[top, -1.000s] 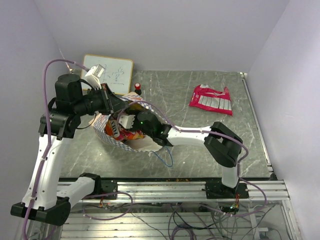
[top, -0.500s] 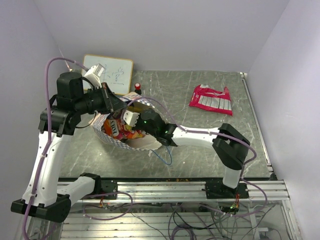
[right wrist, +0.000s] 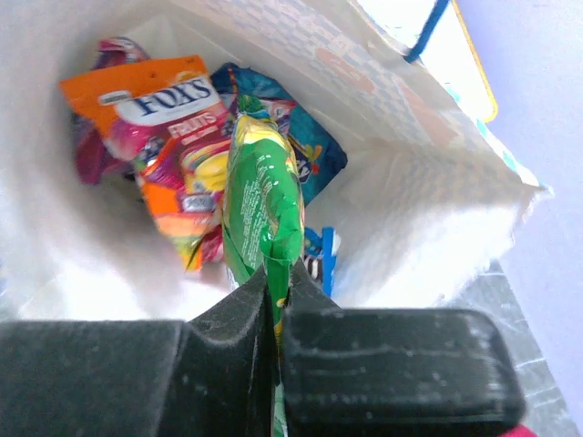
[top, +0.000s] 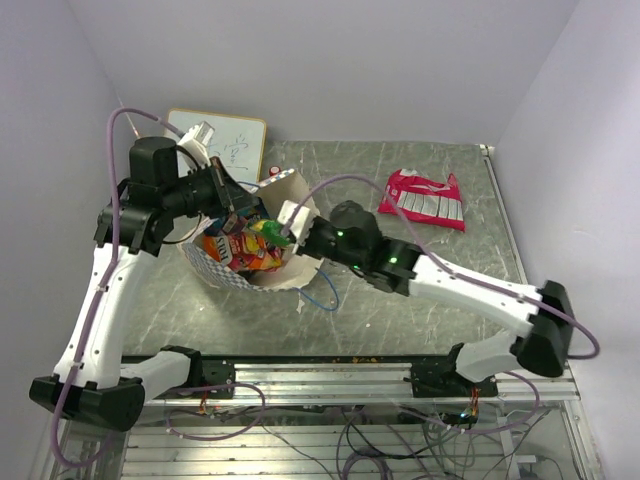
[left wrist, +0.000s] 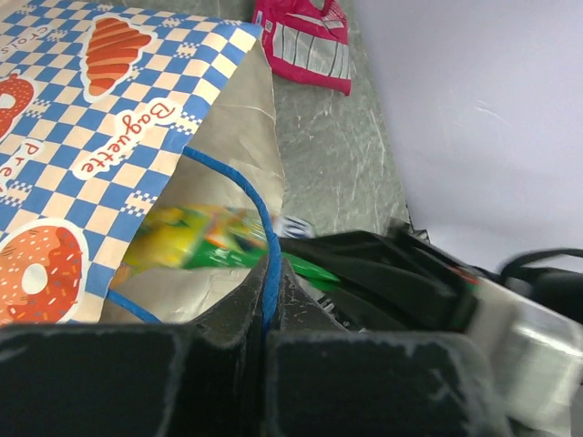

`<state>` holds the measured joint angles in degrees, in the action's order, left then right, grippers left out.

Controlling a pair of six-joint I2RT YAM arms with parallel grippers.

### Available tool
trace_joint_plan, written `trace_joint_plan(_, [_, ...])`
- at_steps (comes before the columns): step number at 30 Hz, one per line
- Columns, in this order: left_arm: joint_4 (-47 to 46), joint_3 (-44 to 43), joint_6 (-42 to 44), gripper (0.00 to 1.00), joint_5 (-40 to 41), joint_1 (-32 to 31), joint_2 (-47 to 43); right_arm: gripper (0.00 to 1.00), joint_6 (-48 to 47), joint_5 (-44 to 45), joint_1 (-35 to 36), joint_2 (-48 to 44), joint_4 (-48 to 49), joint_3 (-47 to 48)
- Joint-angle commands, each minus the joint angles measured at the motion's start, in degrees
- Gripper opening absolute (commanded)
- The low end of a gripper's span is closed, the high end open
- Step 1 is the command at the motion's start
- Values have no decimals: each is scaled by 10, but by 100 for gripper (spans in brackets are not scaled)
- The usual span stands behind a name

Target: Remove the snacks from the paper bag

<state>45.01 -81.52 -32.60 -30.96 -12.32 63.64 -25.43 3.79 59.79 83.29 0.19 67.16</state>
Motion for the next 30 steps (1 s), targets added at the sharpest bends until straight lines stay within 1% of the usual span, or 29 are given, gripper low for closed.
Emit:
trace_joint_plan(1, [-41,4,-4,7,1,-2,8,0,52,-22,1,-111,-103,7])
trace_joint_plan(4, [-43,12,-3,7,3,-2,11,0,83,17,0,-174,-136,22])
trace_joint_plan(7, [-39,20,-1,7,7,-2,8,0,122,114,0,-221,-174,42])
trace_joint_plan(9, [-31,21,4,7,12,-2,6,0,153,211,0,-241,-200,54])
trace_joint_plan(10, [-28,21,7,7,13,-2,4,0,167,273,0,-248,-207,58])
trace_joint_plan(12, [-27,23,6,7,11,-2,1,0,179,411,0,-257,-206,60])
trace_joint_plan(13, [-27,24,5,7,9,-2,-1,0,176,457,0,-257,-200,59])
trace_joint_plan(17, [-12,8,14,7,9,-2,-3,0,89,607,-21,-225,-122,52])
trace_joint_plan(19, [-5,0,20,7,14,-3,-6,0,67,623,-71,-199,-92,51])
trace_joint_plan(22, [-3,-4,23,7,14,-4,-12,0,118,588,-188,-153,-127,68])
trace_joint_plan(24, [-3,-5,24,7,12,-4,-15,0,135,577,-252,-115,-135,77])
trace_joint_plan(27, [2,-6,31,7,17,-10,-19,0,132,567,-330,-54,-156,98])
trace_joint_plan(30, [6,-2,35,7,19,-15,-26,0,118,576,-385,9,-159,113])
